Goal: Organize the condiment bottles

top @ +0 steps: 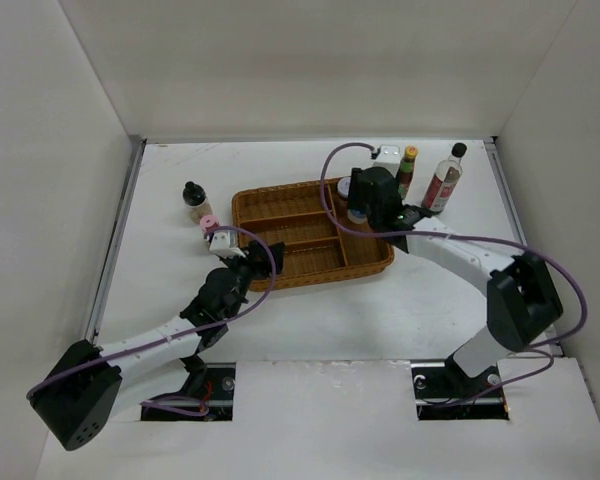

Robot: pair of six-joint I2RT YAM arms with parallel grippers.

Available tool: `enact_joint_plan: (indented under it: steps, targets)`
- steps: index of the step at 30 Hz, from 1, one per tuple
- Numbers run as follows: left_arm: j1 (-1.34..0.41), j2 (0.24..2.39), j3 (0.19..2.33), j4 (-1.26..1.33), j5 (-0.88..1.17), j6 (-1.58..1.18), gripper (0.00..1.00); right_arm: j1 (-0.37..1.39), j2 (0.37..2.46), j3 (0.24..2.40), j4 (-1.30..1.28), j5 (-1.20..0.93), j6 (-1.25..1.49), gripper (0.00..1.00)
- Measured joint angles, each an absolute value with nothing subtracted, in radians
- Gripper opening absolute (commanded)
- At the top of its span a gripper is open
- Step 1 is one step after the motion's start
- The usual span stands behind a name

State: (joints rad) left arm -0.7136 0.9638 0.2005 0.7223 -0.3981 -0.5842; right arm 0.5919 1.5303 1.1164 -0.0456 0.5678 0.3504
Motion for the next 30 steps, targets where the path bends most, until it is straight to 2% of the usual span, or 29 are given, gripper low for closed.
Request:
enact_joint_plan:
  steps: [7, 9, 12, 15, 19, 23, 27, 30]
  targets:
    - [-0.702, 0.948, 0.196, 0.723, -0.390, -0.585, 0.72, 0.592, 1.710, 1.171, -0.033, 0.542, 0.344, 0.58]
    - [-0.701, 0.948, 0.196, 0.722, -0.388, -0.587, 0.72, 0.592, 1.730, 1.191, -0.017, 0.546, 0.337, 0.65]
    - [-0.701, 0.950, 0.196, 0.723, -0.387, -0.588, 0.72, 0.593, 1.736, 1.196, -0.011, 0.547, 0.344, 0.90]
    - [-0.699, 0.963, 0.196, 0.725, -0.383, -0.592, 0.72, 0.597, 1.736, 1.199, 0.002, 0.553, 0.345, 0.99]
    - [-0.698, 0.973, 0.196, 0.725, -0.381, -0.595, 0.72, 0.597, 1.703, 1.195, -0.010, 0.552, 0.345, 1.00]
    - [-0.690, 0.974, 0.196, 0.726, -0.379, -0.599, 0.73, 0.578, 1.559, 1.165, -0.028, 0.541, 0.347, 1.00]
    - [-0.687, 0.976, 0.196, 0.728, -0.379, -0.602, 0.73, 0.477, 1.439, 1.177, -0.015, 0.528, 0.349, 1.00]
    - [-0.687, 0.986, 0.196, 0.730, -0.376, -0.604, 0.73, 0.379, 1.475, 1.245, -0.017, 0.528, 0.350, 1.00]
